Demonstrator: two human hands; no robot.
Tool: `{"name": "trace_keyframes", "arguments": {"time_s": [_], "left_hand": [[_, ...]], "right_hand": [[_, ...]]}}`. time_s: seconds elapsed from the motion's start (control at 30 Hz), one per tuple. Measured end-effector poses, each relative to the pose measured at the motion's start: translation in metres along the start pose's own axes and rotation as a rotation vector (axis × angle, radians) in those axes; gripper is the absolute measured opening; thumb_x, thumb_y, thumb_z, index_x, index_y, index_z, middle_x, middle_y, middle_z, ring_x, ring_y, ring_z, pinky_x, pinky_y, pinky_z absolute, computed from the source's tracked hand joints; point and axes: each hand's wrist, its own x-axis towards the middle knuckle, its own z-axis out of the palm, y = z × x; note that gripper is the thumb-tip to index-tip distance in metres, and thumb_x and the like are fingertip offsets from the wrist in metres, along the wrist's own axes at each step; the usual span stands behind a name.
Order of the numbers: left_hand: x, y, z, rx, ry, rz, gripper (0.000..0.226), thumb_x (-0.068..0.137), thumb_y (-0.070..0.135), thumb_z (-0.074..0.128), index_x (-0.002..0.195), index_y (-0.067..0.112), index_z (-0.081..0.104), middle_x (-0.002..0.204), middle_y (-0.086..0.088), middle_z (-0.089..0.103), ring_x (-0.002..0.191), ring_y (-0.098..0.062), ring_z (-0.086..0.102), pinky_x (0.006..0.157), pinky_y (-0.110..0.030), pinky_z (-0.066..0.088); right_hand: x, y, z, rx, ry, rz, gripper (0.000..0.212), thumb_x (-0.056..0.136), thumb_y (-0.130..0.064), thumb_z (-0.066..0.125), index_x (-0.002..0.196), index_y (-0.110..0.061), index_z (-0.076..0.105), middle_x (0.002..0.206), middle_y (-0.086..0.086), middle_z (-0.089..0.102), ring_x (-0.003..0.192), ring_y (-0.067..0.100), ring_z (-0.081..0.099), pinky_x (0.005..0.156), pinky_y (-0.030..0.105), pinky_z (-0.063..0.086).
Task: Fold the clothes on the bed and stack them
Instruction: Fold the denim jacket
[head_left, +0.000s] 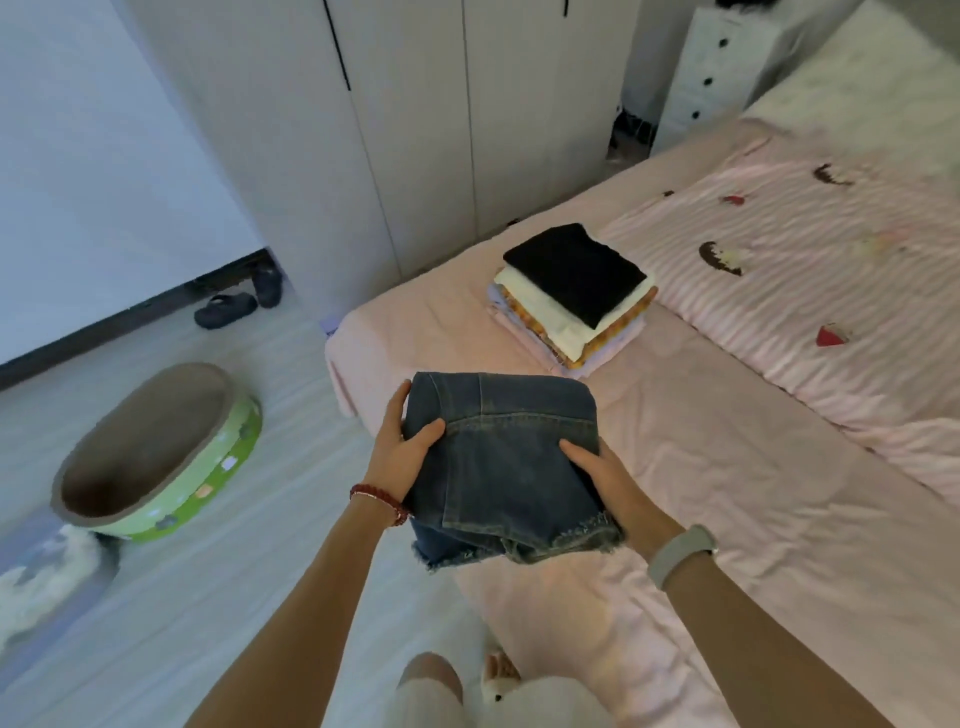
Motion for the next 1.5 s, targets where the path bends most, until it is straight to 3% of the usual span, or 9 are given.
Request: {"name": "trace_keyframes", "arguments": {"time_s": [0.17, 0.33, 0.43, 0.6, 0.73, 0.9, 1.0, 1.1, 1.5], "left_hand": [[0.128, 0.048, 0.026, 0.172, -0.300, 0.019, 0.058, 0.093, 0.035, 0.045, 0.144, 0.036, 0.017, 0.145, -0.001, 0.033, 0.110, -0.013, 0.040, 0.103, -0.035, 0.035], [0.274, 0.097, 0.071, 0.306, -0.583, 0.112, 0.057, 0.097, 0.030, 0.038, 0.146, 0.032, 0.008, 0.146, 0.002, 0.027, 0.125, -0.015, 0.035, 0.110, -0.037, 0.028], [0.356, 0.125, 0.108, 0.383, -0.630, 0.219, 0.055, 0.097, 0.028, 0.041, 0.145, 0.029, 0.014, 0.134, 0.010, 0.030, 0.119, -0.008, 0.033, 0.103, -0.025, 0.028], [0.464, 0.136, 0.168, 0.368, -0.720, 0.360, 0.050, 0.097, 0.021, 0.043, 0.144, 0.023, 0.025, 0.140, 0.009, 0.034, 0.125, -0.007, 0.035, 0.104, -0.025, 0.031], [0.512, 0.106, 0.203, 0.423, -0.787, 0.367, 0.054, 0.097, 0.015, 0.043, 0.146, 0.019, 0.020, 0.150, 0.002, 0.028, 0.136, -0.015, 0.029, 0.112, -0.031, 0.025], [0.522, 0.069, 0.216, 0.715, -0.762, 0.424, 0.064, 0.095, 0.014, 0.045, 0.148, 0.020, 0.010, 0.152, -0.004, 0.024, 0.135, -0.025, 0.031, 0.111, -0.036, 0.027], [0.517, 0.074, 0.217, 0.978, -0.551, 0.724, 0.060, 0.092, 0.009, 0.048, 0.146, 0.019, 0.023, 0.152, -0.011, 0.023, 0.137, -0.036, 0.024, 0.107, -0.051, 0.029], [0.506, 0.078, 0.228, 0.925, -0.620, 0.962, 0.046, 0.088, 0.001, 0.045, 0.133, 0.010, 0.049, 0.144, -0.016, 0.039, 0.136, -0.041, 0.028, 0.106, -0.055, 0.031], [0.531, 0.011, 0.241, 1.326, -0.749, 1.156, 0.074, 0.076, 0.051, 0.064, 0.139, 0.018, 0.042, 0.145, -0.014, 0.037, 0.134, -0.040, 0.030, 0.101, -0.061, 0.032]], "right_hand": [[0.075, -0.034, -0.020, 0.065, 0.094, -0.027, 0.047, 0.091, -0.026, 0.056, 0.134, -0.022, 0.036, 0.128, 0.003, 0.053, 0.113, 0.022, 0.055, 0.098, 0.042, 0.045], [0.170, -0.077, -0.023, 0.127, 0.357, -0.115, 0.041, 0.093, -0.025, 0.054, 0.130, -0.025, 0.036, 0.126, -0.002, 0.051, 0.107, 0.011, 0.054, 0.085, 0.025, 0.048], [0.229, -0.109, -0.025, 0.190, 0.534, -0.171, 0.038, 0.093, -0.024, 0.053, 0.126, -0.026, 0.035, 0.117, -0.008, 0.052, 0.098, 0.001, 0.053, 0.069, 0.012, 0.049], [0.312, -0.136, -0.039, 0.151, 0.768, -0.235, 0.038, 0.094, -0.020, 0.051, 0.128, -0.019, 0.035, 0.126, 0.001, 0.049, 0.116, 0.019, 0.049, 0.102, 0.039, 0.042], [0.348, -0.127, -0.053, 0.051, 0.851, -0.204, 0.042, 0.095, -0.018, 0.049, 0.131, -0.028, 0.030, 0.129, -0.001, 0.048, 0.120, 0.021, 0.048, 0.100, 0.032, 0.040], [0.356, -0.115, -0.053, -0.477, 1.089, 0.119, 0.081, 0.086, -0.030, 0.060, 0.148, -0.024, 0.009, 0.142, 0.004, 0.034, 0.125, 0.028, 0.041, 0.099, 0.044, 0.039], [0.364, -0.126, -0.046, -1.057, 1.250, -0.084, 0.069, 0.079, -0.020, 0.062, 0.142, -0.014, 0.033, 0.139, 0.017, 0.041, 0.127, 0.038, 0.039, 0.102, 0.056, 0.033], [0.384, -0.136, -0.041, -1.297, 1.148, -0.220, 0.048, 0.083, -0.026, 0.049, 0.130, -0.015, 0.053, 0.137, 0.016, 0.048, 0.129, 0.039, 0.040, 0.103, 0.062, 0.029], [0.415, -0.064, -0.082, -1.493, 0.845, 0.023, 0.074, 0.075, -0.052, 0.060, 0.139, -0.018, 0.042, 0.147, 0.015, 0.035, 0.135, 0.039, 0.030, 0.103, 0.063, 0.029]]}}
